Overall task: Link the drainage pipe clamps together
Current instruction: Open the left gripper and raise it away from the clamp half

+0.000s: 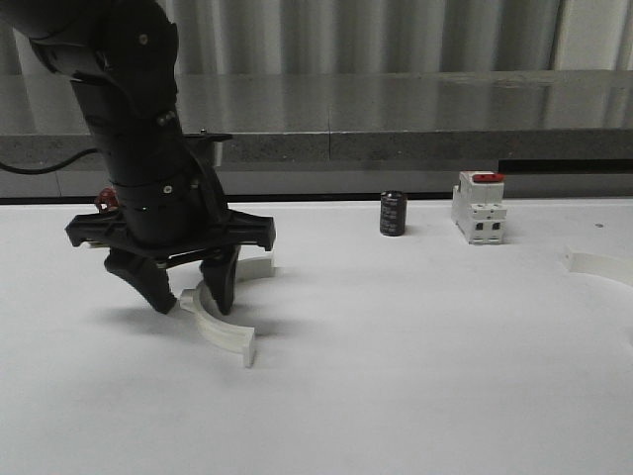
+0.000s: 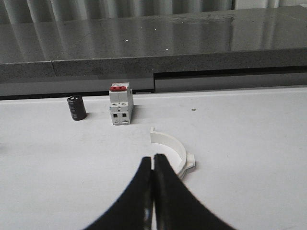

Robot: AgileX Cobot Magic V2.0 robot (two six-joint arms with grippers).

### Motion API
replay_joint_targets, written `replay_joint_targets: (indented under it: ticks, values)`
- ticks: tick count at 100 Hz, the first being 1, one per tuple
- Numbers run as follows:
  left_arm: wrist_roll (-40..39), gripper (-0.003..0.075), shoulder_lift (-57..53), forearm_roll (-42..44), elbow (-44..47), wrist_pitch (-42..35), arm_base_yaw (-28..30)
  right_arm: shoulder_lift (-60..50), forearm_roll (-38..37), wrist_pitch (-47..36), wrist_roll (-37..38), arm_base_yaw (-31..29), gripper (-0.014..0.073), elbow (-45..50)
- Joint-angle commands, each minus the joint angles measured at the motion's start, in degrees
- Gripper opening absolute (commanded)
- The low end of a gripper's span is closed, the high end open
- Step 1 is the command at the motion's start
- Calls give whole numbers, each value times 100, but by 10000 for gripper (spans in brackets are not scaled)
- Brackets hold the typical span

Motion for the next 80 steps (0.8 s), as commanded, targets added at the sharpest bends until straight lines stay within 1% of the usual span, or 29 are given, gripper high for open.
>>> replay_joint_targets:
  ticks: [1, 6, 18, 27, 43, 56, 67, 80]
  values:
    - [-62, 685, -303, -26, -207, -4, -47, -85, -25, -461, -15, -2, -69, -96]
    - [-62, 704, -316, -26, -235, -4, -47, -85, -25, -461, -15, -2, -69, -96]
    - [-62, 661, -490, -26, -326, -16, -52, -85, -25, -461, -15, -2, -69, -96]
    - [-62, 658, -718, -26, -326, -111, -52, -85, -25, -461, -15, -2, -69, -96]
    - [100, 658, -1309, 12, -326, -132, -52, -85, -25, -461, -15, -2, -69, -96]
    - [148, 658, -1903, 302, -273, -132, -29, -85, -25, -461, -15, -2, -69, -96]
    - [217, 658, -2424, 330, -62, -121, 141, -85, -25, -461, -15, -2, -69, -96]
    - [302, 658, -3139, 330, 412, -256, 590, -85, -25, -461, -15, -2, -69, -96]
